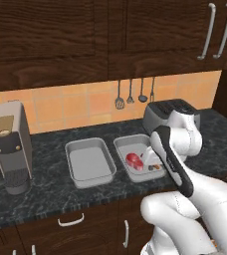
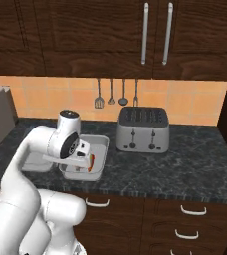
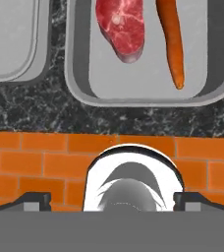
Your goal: Place one carrot and one steak in each tupperware on the nearby counter, to pack two identical lunches.
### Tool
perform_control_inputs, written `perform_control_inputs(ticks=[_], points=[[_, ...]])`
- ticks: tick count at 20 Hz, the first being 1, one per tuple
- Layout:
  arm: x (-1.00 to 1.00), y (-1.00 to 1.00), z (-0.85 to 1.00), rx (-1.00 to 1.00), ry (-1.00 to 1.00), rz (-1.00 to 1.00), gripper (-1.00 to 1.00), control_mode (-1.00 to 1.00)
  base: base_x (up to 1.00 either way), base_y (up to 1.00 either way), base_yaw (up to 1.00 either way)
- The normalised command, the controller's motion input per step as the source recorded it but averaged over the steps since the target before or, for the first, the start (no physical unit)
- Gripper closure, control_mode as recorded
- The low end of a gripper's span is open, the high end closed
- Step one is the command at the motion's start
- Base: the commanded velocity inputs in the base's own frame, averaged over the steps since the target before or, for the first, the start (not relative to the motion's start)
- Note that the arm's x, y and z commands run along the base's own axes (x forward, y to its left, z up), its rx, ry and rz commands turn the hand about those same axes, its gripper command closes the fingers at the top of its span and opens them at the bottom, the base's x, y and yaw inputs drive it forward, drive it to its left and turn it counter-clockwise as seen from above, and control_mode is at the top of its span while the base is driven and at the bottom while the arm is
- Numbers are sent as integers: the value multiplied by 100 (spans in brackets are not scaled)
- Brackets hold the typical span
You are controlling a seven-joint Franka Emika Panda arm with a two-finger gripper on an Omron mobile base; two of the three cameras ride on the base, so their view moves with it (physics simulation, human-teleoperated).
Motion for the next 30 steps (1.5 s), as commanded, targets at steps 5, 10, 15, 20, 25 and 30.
perform_control_inputs(ticks=[5,10,15,20,25,30], points=[[-77,0,83,-7,-7,-6,-100,-100,0,0,0],[-75,0,60,-11,-14,0,-100,-100,0,0,0],[-36,0,12,0,-17,0,-100,-100,0,0,0],[-5,0,0,0,-1,0,-100,100,-28,-21,-8],[0,0,0,0,0,0,-100,100,-71,-71,-28],[0,0,0,0,0,0,-100,100,-41,-94,-34]])
